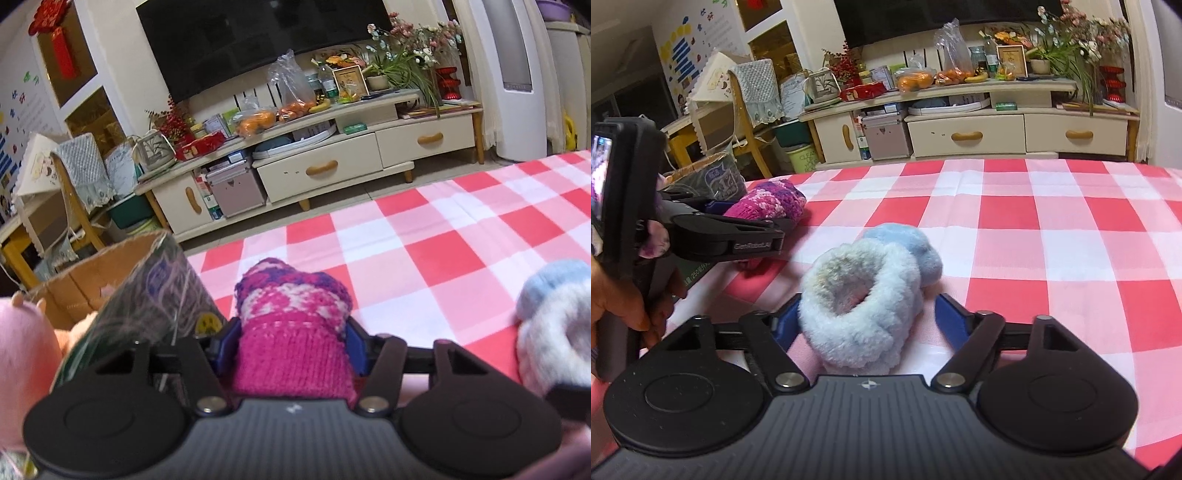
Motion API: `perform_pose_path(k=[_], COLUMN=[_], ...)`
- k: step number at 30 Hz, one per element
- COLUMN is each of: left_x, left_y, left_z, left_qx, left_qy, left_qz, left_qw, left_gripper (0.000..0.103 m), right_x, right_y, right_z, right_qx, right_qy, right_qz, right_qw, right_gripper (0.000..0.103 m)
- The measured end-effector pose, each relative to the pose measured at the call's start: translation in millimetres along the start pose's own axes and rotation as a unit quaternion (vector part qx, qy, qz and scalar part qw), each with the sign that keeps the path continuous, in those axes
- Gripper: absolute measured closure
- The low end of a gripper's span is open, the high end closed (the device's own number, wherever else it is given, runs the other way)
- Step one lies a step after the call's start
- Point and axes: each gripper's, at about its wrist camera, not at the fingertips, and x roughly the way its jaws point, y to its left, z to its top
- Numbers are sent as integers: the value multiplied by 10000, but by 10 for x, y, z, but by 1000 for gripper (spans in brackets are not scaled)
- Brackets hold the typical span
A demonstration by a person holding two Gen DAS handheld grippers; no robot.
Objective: Organize soft objects
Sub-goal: 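Grasp the pink sock roll with the left tool while the right tool grasps the blue fluffy ring, then lift and carry the sock roll toward the box with the left tool while the right tool carries the ring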
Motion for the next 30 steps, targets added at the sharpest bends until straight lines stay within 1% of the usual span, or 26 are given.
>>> perform_pose_path(k=[4,6,8,18,23,30], left_x=[-112,-187,-258,-716,-930,-1198], left_y=[33,48,56,-29,-44,31], left_z=[-42,-73,-112,-310,-381,-451], left_qx=[-288,-415,-521,-694,-827,-976], left_qy=[86,130,173,276,264,196], left_qz=[-158,-247,-329,-715,-825,-872], left_qw=[9994,9987,9979,9946,9928,9912], left_gripper=[46,46,46,46,46,46], right_x=[-13,-33,-65,-232,-359,-603], right_y=[-40,-58,-76,-75,-100,-93], right_z=[0,-11,-25,-135,-203,-311], right_qx=[7,40,68,11,66,123], right_qy=[-20,-36,-48,-100,-103,-133], right_qz=[24,14,1,-152,-280,-422], right_qw=[10000,10000,10000,9998,9995,9989], right_gripper=[30,41,45,57,58,58])
